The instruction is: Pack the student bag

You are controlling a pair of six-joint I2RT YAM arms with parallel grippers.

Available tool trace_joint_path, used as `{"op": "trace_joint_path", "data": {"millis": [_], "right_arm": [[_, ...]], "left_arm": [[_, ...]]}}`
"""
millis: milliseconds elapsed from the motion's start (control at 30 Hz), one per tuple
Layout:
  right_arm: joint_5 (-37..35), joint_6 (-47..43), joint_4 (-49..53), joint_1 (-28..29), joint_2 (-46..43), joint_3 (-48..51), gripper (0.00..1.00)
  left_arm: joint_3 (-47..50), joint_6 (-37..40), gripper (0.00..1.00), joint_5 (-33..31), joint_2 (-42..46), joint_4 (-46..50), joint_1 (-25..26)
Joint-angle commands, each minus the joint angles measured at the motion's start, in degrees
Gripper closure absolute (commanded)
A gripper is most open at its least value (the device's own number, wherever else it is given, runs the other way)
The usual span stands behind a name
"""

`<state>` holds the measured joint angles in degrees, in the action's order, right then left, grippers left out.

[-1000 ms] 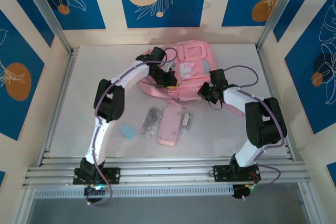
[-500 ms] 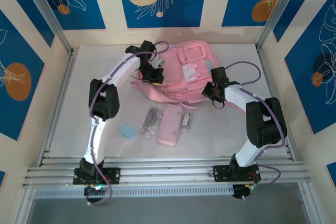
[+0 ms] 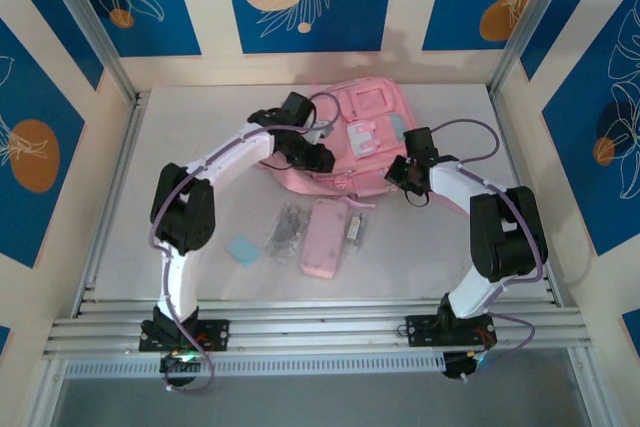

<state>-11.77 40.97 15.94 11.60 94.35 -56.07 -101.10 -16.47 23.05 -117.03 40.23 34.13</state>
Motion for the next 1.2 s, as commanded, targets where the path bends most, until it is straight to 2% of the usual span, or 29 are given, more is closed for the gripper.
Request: {"op": "trace_joint_path", "data": {"millis": [0, 200, 400, 567, 800, 900, 1033, 1167], "right_arm": [[3.3, 1.3, -2.8, 0.4, -3.2, 0.7, 1.0], [4.8, 1.9, -3.9, 0.6, -4.1, 0.8, 1.0], [5.3, 2.2, -4.2, 0.6, -5.0, 1.2, 1.0], [4.8, 2.3, -4.1, 0.6, -5.2, 1.5, 1.0], [4.1, 1.8, -3.9, 0.3, -4.8, 1.4, 1.0], [3.9, 1.8, -3.9, 0.2, -4.7, 1.4, 1.0], [4.0, 1.8, -4.1, 0.2, -4.5, 1.3, 1.0], [4.0, 1.7, -3.8, 0.2, -4.6, 1.2, 1.0]], "left_arm": [[1.7, -2.8, 0.61, -1.9, 0.1, -7.7, 1.9], [-5.0, 4.9, 0.56, -10.4, -5.7, -2.6, 4.5], [-10.9, 7.8, 0.52, -13.8, -10.8, 1.2, 4.7], [-13.3, 8.0, 0.52, -14.4, -13.5, 3.9, 4.7], [-10.5, 7.4, 0.65, -12.4, -13.2, 7.3, 4.7], [-6.7, 6.8, 0.68, -11.2, -11.5, 6.5, 4.8], [-6.0, 6.8, 0.68, -11.5, -12.0, 6.2, 4.8], [-10.4, 6.8, 0.62, -11.9, -14.8, 6.6, 4.6]]}}
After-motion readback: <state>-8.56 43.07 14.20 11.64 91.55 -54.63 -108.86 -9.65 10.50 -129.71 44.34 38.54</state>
